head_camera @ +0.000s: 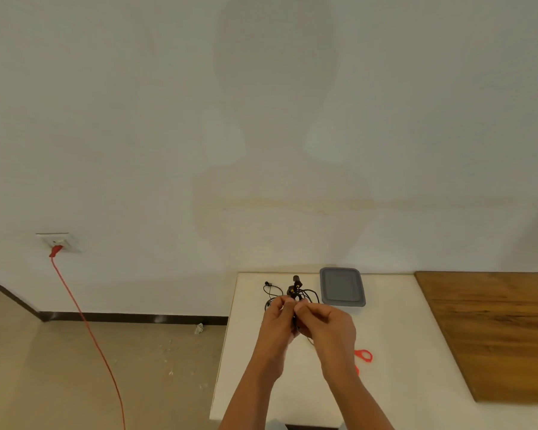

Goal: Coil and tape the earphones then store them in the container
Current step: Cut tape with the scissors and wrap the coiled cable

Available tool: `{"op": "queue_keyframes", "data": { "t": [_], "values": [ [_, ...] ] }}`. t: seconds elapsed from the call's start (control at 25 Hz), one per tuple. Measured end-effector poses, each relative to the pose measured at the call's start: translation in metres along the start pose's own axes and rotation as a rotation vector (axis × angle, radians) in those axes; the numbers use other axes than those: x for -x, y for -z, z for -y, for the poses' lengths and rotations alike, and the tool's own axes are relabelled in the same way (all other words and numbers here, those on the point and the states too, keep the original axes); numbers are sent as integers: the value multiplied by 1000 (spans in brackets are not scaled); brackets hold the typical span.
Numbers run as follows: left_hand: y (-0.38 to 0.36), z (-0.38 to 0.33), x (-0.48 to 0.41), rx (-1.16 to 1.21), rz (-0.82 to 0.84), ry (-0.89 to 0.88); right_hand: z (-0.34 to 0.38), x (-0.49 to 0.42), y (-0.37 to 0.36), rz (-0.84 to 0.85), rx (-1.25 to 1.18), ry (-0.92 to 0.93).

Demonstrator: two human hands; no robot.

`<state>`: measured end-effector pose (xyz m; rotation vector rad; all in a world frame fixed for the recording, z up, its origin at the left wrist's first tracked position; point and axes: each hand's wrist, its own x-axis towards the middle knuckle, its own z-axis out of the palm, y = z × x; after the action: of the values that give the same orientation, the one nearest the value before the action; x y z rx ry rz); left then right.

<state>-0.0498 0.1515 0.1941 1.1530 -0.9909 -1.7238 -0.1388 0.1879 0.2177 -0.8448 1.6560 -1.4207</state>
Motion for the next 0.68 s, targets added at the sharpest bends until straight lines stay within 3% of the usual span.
{"op": "queue_keyframes", "data": {
  "t": [0.4, 0.68],
  "values": [
    [-8, -10, 38, 78, -36, -122, 16, 24, 12, -68, 24, 8],
    [2, -23, 46, 223, -11, 5, 28, 19, 26, 168, -197, -253]
  ]
}}
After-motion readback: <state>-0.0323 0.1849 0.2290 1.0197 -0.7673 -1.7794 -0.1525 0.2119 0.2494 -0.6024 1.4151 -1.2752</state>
